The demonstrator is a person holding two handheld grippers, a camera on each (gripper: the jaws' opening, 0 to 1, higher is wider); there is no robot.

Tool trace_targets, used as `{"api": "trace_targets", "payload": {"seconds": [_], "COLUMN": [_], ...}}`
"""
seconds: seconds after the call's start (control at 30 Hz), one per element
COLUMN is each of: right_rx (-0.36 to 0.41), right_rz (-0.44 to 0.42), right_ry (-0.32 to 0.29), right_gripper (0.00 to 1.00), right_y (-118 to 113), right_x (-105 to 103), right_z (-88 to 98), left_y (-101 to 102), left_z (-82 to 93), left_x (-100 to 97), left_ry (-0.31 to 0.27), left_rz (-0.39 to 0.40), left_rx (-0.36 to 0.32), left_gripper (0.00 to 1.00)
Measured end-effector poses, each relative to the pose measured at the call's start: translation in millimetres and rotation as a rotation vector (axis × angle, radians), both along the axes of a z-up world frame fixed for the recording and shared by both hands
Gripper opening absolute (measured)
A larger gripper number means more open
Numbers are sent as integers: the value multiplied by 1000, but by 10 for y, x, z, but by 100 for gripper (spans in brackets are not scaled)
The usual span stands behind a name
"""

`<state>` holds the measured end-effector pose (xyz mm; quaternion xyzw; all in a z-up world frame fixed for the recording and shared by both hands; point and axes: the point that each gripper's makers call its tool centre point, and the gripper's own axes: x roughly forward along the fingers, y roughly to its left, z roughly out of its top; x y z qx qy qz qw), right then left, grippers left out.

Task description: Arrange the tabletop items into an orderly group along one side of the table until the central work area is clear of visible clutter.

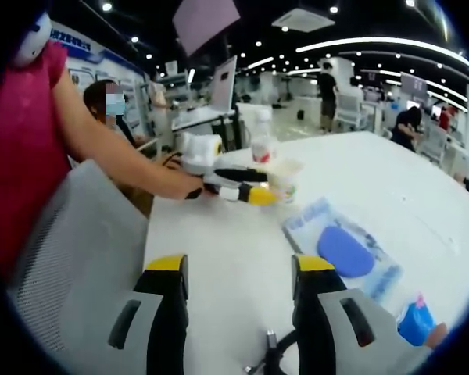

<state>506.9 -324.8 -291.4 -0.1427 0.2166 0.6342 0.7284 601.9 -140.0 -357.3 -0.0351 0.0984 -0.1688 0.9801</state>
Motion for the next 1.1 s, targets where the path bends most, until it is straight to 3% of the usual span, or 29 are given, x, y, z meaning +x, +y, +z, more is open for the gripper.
{"api": "trace_targets", "payload": {"seconds": [0.27,0.6,0.83,1.1], "right_rx": [10,17,17,5], "right_rz": [8,11,5,-7], "right_ry": [-9,-20,-26,-23], "right_gripper": [53,53,53,53], "right_y": [38,54,44,37], "right_x": [-35,-116,-154,-178], "right_z": [42,102,130,109], "left_y": [112,350,629,903], "left_z": [21,182,287,418], "left_x": [-224,-387,-375,-215], "left_ry": [5,-12,-32,-47], "left_rz": [5,41,78,90], "left_rx": [25,48,83,149], "left_gripper": [49,49,49,50]}}
